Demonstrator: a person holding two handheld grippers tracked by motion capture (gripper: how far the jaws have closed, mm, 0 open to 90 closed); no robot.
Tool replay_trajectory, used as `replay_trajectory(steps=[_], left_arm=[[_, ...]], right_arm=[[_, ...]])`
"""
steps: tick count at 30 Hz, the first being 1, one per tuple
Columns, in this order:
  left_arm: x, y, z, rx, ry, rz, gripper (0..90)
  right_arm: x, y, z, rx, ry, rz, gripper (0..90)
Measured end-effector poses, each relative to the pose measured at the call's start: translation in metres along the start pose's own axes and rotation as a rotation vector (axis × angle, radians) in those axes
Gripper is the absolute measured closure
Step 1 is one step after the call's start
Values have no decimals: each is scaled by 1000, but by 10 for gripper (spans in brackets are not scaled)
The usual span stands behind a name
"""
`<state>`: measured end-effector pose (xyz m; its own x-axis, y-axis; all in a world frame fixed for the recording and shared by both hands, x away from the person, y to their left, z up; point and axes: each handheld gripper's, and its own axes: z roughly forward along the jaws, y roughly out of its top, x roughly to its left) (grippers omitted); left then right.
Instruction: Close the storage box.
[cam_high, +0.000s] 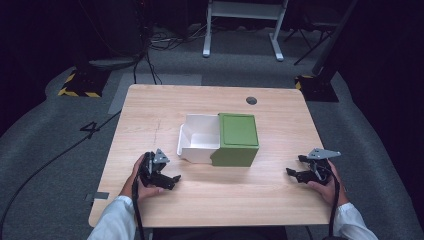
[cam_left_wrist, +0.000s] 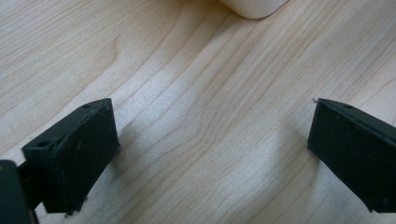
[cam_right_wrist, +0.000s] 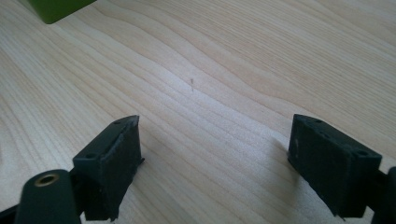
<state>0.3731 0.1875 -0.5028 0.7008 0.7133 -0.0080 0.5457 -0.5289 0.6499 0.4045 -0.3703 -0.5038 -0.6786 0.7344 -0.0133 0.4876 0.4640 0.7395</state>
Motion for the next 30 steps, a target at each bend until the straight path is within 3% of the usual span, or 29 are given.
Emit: replay_trajectory(steps=[3,5,6,9,11,15,19,27,30], left_arm=[[1,1,-3,-1,24,18,83],[3,2,-6,-2,25,20,179],[3,3,-6,-2,46,20,210],[5,3,-11,-2,80,37,189],[7,3,-14,-9,72,24,217],[15,7,-26,-72,86,-6,222],[24,10,-36,-91,79,-32,270],[45,26,-51,-175,147,-71,271],[48,31,-54,-193,144,-87,271]], right_arm=[[0,0,0,0,0,0,172],[0,0,0,0,1,1,172],[0,0,0,-1,2,1,172],[0,0,0,-1,3,1,172],[0,0,0,-1,4,1,171],[0,0,0,-1,2,1,171],[0,0,0,0,2,1,171],[0,0,0,0,3,1,171],[0,0,0,0,3,0,171]])
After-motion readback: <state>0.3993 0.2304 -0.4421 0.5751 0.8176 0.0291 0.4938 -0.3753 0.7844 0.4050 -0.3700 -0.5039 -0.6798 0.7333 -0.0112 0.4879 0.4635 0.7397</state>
